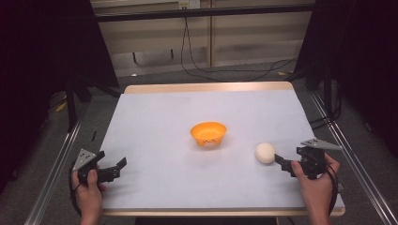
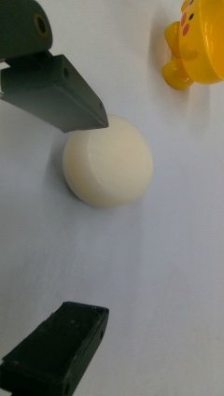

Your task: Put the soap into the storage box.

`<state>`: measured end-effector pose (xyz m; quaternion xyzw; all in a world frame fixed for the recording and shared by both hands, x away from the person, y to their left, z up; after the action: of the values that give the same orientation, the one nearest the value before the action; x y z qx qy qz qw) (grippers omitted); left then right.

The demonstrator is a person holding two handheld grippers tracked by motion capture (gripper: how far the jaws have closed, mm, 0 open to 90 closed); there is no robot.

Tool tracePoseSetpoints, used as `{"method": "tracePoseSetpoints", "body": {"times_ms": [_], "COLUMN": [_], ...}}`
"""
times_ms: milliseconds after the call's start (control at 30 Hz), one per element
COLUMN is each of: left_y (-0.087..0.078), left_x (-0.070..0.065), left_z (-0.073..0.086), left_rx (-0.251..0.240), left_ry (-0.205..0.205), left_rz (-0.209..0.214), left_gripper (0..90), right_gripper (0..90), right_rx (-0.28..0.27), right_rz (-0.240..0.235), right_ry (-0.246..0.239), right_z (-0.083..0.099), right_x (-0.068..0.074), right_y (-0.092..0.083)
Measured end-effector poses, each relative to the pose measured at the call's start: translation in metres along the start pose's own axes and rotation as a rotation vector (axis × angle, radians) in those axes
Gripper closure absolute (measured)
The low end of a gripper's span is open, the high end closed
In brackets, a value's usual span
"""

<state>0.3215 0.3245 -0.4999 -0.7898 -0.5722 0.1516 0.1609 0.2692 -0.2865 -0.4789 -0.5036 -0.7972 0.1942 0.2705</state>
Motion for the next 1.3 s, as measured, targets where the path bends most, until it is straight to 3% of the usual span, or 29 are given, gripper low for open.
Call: {"method": "tracePoseSetpoints", "body": {"times_ms": [700,1100,1300], "left_y": [0.0,0.0,0.001], "left_x": [0.0,0.0,0.0], "left_z": [0.0,0.0,0.0], "left_rx": [0.003,0.004,0.005], "left_ry": [-0.001,-0.004,-0.005], "left_rz": [0.001,0.004,0.007], "left_gripper": [1.2,1.3,1.3], "right_gripper": [8.0,8.7,16.6], "right_rx": [0.076,0.123,0.128], "right_rz": [-0.035,-0.005,0.017], "right_ry": [-0.009,0.003,0.011], "right_z": [-0.013,-0.014,-0.012], "right_x": [0.018,0.021,0.023], "right_y": [0.035,0.059,0.065]}}
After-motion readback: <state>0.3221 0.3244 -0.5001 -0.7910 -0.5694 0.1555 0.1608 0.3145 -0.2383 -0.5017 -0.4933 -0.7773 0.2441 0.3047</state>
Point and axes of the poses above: each handheld gripper's, and its own axes: y roughly forward along the jaws, z roughly out of its underside, x roughly to its left, the point moved 4 cm from there along y, roughly forward along the jaws, and after that the axes turned 9 degrees about -z, right-handed, at the moved point
